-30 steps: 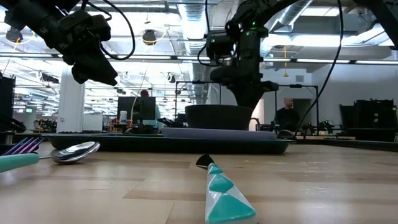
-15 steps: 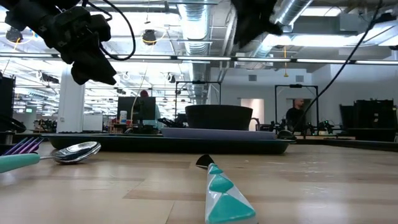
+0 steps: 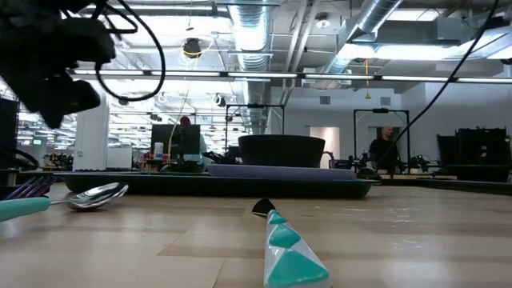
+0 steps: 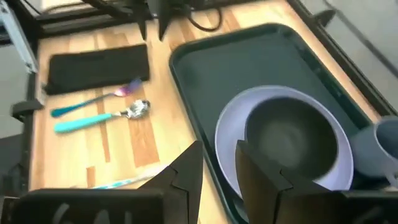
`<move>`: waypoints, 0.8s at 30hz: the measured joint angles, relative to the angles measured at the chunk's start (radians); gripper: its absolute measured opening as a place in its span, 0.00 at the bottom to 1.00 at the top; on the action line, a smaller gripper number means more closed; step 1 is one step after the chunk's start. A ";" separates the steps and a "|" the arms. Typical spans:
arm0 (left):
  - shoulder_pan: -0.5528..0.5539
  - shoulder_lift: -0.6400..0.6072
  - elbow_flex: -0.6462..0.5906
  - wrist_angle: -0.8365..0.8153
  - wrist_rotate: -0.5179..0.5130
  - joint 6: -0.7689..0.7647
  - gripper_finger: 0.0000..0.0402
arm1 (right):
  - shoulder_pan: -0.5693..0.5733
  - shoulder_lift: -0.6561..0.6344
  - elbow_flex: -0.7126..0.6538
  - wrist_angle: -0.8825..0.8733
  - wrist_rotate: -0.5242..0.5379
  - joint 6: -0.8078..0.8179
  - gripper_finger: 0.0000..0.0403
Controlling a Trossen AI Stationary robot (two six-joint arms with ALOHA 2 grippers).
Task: Set up tray
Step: Put the black napkin to the right of the violet plate and black bowl on the black serving tray
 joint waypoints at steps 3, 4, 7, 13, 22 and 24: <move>-0.059 0.071 0.021 -0.050 0.000 -0.012 0.37 | 0.055 -0.002 -0.050 -0.007 0.047 0.097 0.22; -0.079 0.098 0.025 -0.049 0.003 -0.023 0.37 | 0.069 -0.010 -0.070 -0.007 0.047 0.122 0.22; -0.135 0.167 0.025 -0.047 0.003 -0.043 0.37 | 0.104 -0.033 -0.107 0.012 0.063 0.184 0.22; -0.216 0.322 0.025 0.000 -0.004 -0.075 0.37 | 0.184 -0.104 -0.143 -0.007 0.151 0.259 0.21; -0.256 0.484 0.030 0.087 -0.047 -0.090 0.37 | 0.260 -0.204 -0.166 -0.007 0.223 0.321 0.18; -0.256 0.499 0.033 0.084 -0.060 -0.101 0.37 | 0.263 -0.214 -0.166 -0.008 0.224 0.327 0.18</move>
